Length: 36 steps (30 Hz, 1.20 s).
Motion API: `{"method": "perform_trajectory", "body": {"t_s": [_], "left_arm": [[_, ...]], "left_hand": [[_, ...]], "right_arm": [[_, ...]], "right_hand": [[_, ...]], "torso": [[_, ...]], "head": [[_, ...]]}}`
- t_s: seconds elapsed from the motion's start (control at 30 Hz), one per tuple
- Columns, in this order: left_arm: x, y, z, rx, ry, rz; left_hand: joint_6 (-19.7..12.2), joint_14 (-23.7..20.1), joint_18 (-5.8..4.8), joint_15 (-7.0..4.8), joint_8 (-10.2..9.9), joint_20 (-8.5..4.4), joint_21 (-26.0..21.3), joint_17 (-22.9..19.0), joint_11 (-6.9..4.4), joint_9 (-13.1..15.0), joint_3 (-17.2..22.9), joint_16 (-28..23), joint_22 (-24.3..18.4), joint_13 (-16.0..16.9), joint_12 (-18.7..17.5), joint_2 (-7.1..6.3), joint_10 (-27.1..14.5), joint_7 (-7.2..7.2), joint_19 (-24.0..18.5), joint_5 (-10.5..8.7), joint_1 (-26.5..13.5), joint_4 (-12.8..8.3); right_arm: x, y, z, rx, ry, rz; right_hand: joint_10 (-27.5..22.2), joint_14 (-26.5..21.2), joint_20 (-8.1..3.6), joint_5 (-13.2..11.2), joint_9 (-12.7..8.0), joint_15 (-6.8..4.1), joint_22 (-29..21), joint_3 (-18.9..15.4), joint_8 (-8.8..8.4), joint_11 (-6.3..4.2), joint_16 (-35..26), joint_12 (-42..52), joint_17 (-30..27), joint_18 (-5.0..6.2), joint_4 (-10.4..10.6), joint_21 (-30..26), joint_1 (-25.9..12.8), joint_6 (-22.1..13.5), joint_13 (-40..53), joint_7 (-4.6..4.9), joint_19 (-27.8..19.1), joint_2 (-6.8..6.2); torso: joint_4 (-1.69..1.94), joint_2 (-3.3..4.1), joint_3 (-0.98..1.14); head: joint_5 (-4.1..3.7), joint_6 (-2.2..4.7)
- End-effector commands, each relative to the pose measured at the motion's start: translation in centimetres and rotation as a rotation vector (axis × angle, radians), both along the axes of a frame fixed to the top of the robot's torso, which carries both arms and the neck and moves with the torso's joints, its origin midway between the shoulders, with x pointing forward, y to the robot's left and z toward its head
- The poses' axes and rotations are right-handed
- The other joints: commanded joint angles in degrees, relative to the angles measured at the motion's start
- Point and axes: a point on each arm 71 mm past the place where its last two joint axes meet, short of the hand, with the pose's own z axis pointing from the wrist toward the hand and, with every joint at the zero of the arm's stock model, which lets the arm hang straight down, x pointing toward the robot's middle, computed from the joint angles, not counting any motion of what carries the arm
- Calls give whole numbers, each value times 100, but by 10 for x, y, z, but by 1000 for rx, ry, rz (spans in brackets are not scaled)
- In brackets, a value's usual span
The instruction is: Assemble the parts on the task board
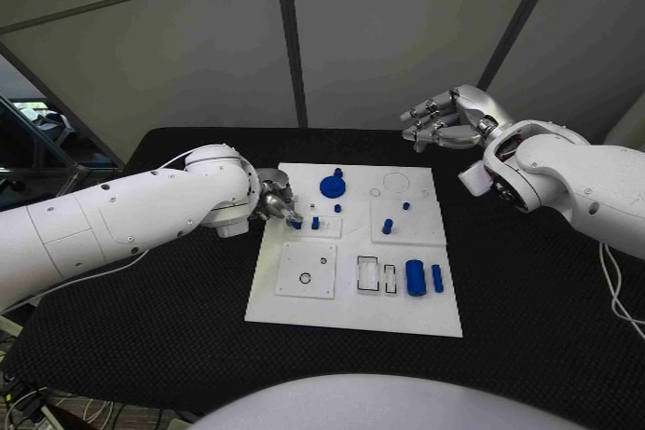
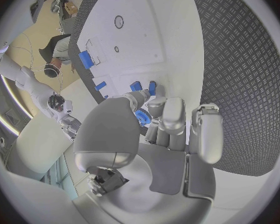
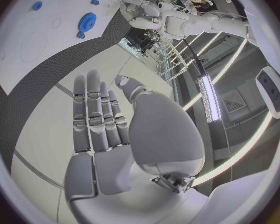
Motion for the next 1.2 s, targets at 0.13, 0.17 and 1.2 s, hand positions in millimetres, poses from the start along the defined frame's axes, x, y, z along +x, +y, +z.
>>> {"method": "perform_trajectory", "body": {"t_s": [0.13,0.17,1.2], "left_arm": [[-1,-2,-3,20,19,-22],[-1,-2,-3,21,21,-23],[7,0,-8,40,51,8]], "left_hand": [[21,105,-104,-28,38,-33,-18,8,-9,36,634,-6,765,-24,-35,12,47,-54,256,7,-76,-531],[25,105,-104,-29,42,-32,-20,7,-10,44,636,-7,765,-35,-43,-1,49,-61,256,5,-110,-520],[264,107,-113,-58,-73,-49,-8,15,-44,19,-773,-6,818,-148,-135,-195,24,-115,279,-32,-1012,245]], "right_arm": [[0,1,2,6,-4,10],[0,1,2,6,-4,10],[0,2,1,8,1,15]], "right_hand": [[33,36,5,22,7,3,-5,2,19,5,-19,-24,6,64,-22,-33,-35,-25,-4,27,18,42],[33,36,5,22,7,3,-5,2,19,5,-19,-24,6,64,-22,-33,-35,-25,-4,27,18,42],[34,39,5,23,7,3,-8,1,20,5,-25,-25,7,63,-23,-37,-36,-26,-13,27,21,42]], "torso": [[-5,-6,6],[-6,-6,5],[-4,-2,2]], "head": [[-14,7],[-15,6],[-45,-43]]}}
